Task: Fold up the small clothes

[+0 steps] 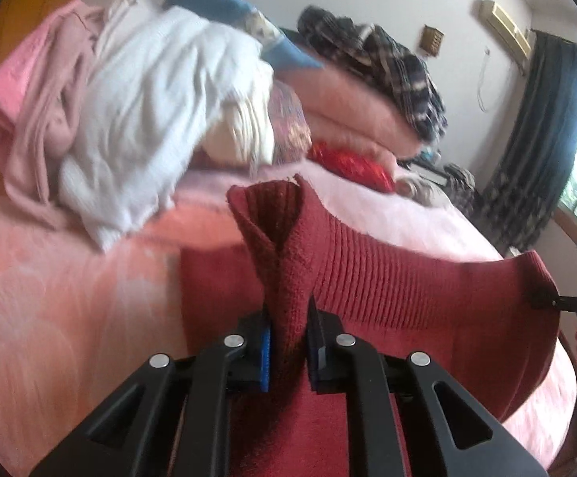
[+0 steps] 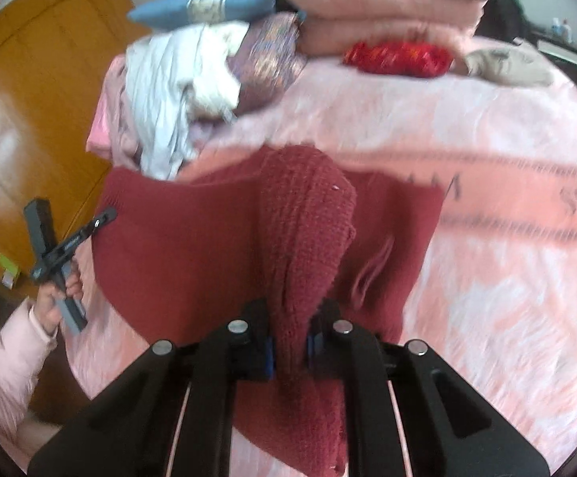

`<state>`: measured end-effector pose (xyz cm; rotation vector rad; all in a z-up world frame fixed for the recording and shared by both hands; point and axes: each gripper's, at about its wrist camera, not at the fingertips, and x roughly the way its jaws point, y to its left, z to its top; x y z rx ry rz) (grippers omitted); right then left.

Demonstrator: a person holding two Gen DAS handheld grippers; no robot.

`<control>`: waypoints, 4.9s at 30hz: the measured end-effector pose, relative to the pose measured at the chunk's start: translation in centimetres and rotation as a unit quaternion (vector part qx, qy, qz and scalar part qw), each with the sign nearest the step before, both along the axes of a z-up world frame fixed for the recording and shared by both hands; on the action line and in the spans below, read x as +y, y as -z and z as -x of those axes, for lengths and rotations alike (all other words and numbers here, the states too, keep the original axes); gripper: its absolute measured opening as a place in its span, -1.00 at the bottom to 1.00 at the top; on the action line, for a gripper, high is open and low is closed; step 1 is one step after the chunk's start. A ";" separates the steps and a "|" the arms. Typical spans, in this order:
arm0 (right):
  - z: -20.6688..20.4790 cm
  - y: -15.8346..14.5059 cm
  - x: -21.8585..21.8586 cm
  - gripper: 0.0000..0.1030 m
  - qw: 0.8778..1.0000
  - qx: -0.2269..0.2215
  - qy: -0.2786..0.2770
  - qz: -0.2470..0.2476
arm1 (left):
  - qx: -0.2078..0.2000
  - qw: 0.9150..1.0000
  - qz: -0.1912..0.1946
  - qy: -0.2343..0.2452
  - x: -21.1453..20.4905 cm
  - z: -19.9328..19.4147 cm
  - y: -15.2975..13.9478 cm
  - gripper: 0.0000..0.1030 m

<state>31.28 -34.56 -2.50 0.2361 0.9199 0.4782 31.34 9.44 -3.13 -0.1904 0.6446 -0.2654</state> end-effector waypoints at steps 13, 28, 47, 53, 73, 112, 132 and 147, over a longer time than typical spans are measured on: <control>-13.1 5.8 1.7 -0.81 0.994 0.044 0.072 0.066 | 0.037 0.997 -0.047 -0.038 -2.7 -12.0 3.2 -0.75; -11.2 8.6 0.0 -0.09 0.988 0.098 0.093 0.071 | 0.115 0.990 -0.075 -0.024 -2.9 -12.3 7.3 0.26; 4.4 12.1 -1.7 -0.73 0.985 0.168 0.007 0.039 | 0.189 0.981 -0.032 -0.022 2.3 1.0 10.3 -0.14; 5.5 8.5 -3.4 -0.85 0.989 0.150 -0.006 -0.002 | 0.174 0.985 0.000 0.000 2.5 1.3 8.2 -0.71; 2.1 7.4 -3.9 0.25 0.989 0.139 0.040 0.008 | 0.187 0.982 -0.002 0.010 2.2 -0.6 7.5 0.77; 12.3 4.8 -6.2 -0.77 0.979 0.203 -0.012 -0.014 | 0.285 0.949 0.056 0.119 -4.4 8.0 5.7 -0.47; 14.4 5.2 -9.0 0.07 0.987 0.159 0.030 0.010 | 0.250 0.963 -0.028 0.096 -4.3 12.7 6.7 0.28; 3.2 7.7 -7.4 -0.88 0.983 0.163 0.079 -0.042 | 0.192 0.975 -0.066 0.094 -10.7 6.1 7.1 0.29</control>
